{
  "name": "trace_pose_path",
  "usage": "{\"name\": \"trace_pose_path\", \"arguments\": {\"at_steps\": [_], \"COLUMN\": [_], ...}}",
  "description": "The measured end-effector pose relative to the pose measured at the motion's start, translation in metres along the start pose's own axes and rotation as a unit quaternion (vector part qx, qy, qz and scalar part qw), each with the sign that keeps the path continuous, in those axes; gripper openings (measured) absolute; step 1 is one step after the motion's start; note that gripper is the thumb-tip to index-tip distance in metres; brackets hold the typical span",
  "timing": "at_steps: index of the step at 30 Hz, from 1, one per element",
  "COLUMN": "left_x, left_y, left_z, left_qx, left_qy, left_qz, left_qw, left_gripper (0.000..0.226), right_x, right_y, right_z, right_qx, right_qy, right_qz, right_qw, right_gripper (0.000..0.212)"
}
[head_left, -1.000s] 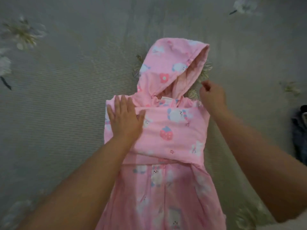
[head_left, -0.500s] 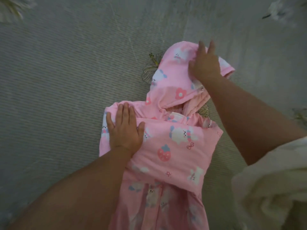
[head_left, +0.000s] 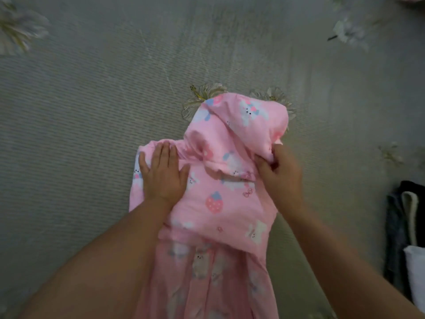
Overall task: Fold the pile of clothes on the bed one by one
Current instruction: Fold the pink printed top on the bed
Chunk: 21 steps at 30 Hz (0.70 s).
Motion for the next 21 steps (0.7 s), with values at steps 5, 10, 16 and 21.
{"name": "trace_pose_path", "arguments": {"at_steps": [5,10,16,21], "left_x": [0.019,0.064,0.011,0.027], "left_y": [0.011,0.073,0.139,0.149], "left_z": [-0.005,-0.015,0.013,0.017], "left_qx": [-0.018,0.094,0.221,0.047], "left_qy": [0.203,0.433,0.424,0.248], "left_qz": [0.002,0.056,-0.184,-0.056], "left_qw": [0.979,0.895,0.859,0.966], "left_gripper": [0.042,0.026,0.039,0.067], "right_x": [0.016,-0.033,-0.049,0.020], "right_y": [0.141,0.236,0.269,0.225], "right_z": [-0.033,-0.032,0.004,0.037], "right_qx": [0.071,0.005,-0.206,-0.298], "right_qy": [-0.010,0.015,-0.205,-0.185], "right_qz": [-0.029,-0.151,-0.224,-0.022], "right_qw": [0.997,0.988,0.930,0.936], "right_gripper": [0.003,0.024,0.052,0.030]}}
Point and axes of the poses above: each hand's wrist, its own y-axis away from the middle knuckle, its own x-axis out of the back of the hand, z = x × y, the point moved 8 cm from there along -y, towards the middle knuckle, and after that the axes turned 2 degrees about -z, right-handed, at the moved point
